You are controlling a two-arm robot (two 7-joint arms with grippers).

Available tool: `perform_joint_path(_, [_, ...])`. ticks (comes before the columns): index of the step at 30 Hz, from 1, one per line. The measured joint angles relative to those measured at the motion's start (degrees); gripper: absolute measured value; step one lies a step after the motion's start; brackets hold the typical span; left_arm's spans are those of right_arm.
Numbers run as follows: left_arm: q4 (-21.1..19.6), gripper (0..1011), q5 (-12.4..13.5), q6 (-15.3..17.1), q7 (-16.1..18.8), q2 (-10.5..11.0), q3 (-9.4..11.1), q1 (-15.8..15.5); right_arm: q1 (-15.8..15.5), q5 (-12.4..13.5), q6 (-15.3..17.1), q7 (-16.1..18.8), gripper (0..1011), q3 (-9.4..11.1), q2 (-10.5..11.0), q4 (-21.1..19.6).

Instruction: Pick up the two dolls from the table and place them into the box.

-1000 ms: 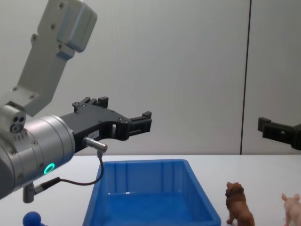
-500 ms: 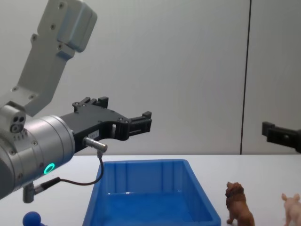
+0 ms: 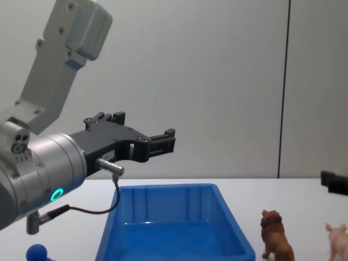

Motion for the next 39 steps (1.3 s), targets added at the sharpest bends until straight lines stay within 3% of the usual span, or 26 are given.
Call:
perform_joint_path(16, [0.0, 1003, 0.0, 0.0, 0.0, 0.0, 0.0, 0.0, 1.35, 0.14, 6.2, 4.31, 1001, 0.09, 0.56, 4.6])
perform_joint_path(30, [0.0, 1003, 0.0, 0.0, 0.0, 0.0, 0.0, 0.0, 1.73, 1.37, 10.45, 4.61, 1001, -0.78, -0.54, 7.45])
perform_joint_path(33, [0.0, 1003, 0.0, 0.0, 0.0, 0.0, 0.0, 0.0, 1.75, 1.61, 10.87, 4.42, 960, -0.91, -0.73, 7.84])
perform_joint_path(39, [0.0, 1003, 0.0, 0.0, 0.0, 0.0, 0.0, 0.0, 1.67, 2.48, 11.86, 3.6, 781, -1.15, -1.17, 8.66])
